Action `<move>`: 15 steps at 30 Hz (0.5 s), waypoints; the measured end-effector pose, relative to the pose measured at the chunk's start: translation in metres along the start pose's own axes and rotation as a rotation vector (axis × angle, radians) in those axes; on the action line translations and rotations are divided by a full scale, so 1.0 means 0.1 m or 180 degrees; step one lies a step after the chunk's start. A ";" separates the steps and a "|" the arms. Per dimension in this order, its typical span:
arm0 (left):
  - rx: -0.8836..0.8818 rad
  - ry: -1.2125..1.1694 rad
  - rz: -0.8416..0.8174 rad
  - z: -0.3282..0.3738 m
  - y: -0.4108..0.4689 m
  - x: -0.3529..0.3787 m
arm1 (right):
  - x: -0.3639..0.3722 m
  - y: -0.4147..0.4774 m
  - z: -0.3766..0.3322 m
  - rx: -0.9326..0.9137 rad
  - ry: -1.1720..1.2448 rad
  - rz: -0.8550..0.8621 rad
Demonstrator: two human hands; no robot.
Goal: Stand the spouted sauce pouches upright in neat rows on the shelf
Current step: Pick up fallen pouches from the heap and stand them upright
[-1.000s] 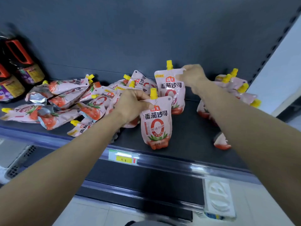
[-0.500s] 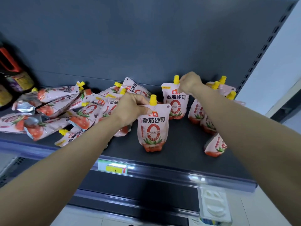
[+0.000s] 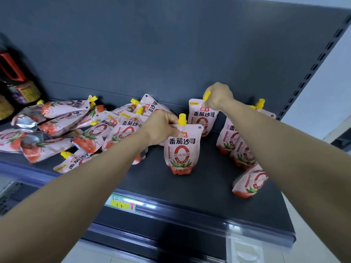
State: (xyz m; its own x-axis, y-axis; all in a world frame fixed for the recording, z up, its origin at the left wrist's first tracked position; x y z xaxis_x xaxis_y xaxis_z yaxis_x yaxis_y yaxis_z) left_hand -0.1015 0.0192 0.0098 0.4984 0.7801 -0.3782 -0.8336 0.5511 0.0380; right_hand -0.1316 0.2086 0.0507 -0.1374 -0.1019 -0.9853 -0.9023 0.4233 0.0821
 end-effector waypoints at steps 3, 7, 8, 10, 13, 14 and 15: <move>0.0088 0.0089 0.0086 0.05 0.16 0.10 | -0.05 0.06 0.05 0.0008 0.0109 0.0105; 0.0096 0.0235 0.0204 0.10 0.34 0.22 | -0.13 0.11 0.11 -0.0048 0.0172 0.0155; 0.0089 0.0218 0.0242 0.10 0.38 0.24 | -0.15 0.12 0.13 -0.0058 0.0182 0.0188; 0.0083 0.0159 0.0291 0.11 0.45 0.29 | -0.20 0.13 0.17 -0.0087 0.0203 0.0242; 0.0051 0.0077 0.0280 0.12 0.53 0.37 | -0.30 0.14 0.23 -0.0085 0.0278 0.0307; 0.0042 0.0040 0.0283 0.11 0.55 0.38 | -0.34 0.14 0.25 -0.0089 0.0297 0.0327; 0.0037 0.0008 0.0279 0.11 0.56 0.39 | -0.37 0.13 0.26 -0.0098 0.0314 0.0340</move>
State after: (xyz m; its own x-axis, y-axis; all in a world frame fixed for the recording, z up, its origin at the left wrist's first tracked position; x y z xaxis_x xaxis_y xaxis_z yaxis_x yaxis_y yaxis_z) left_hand -0.1257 0.0839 0.0070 0.4231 0.8247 -0.3753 -0.8712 0.4841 0.0818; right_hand -0.1273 0.2408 0.0845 -0.2714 -0.1464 -0.9513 -0.8923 0.4088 0.1916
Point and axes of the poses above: each hand's wrist, its own y-axis towards the middle knuckle, its own x-axis out of the palm, z = x × y, the point moved 9 cm from there along y, towards the middle knuckle, and after that the axes turned 12 degrees about -y, right-handed, at the moved point
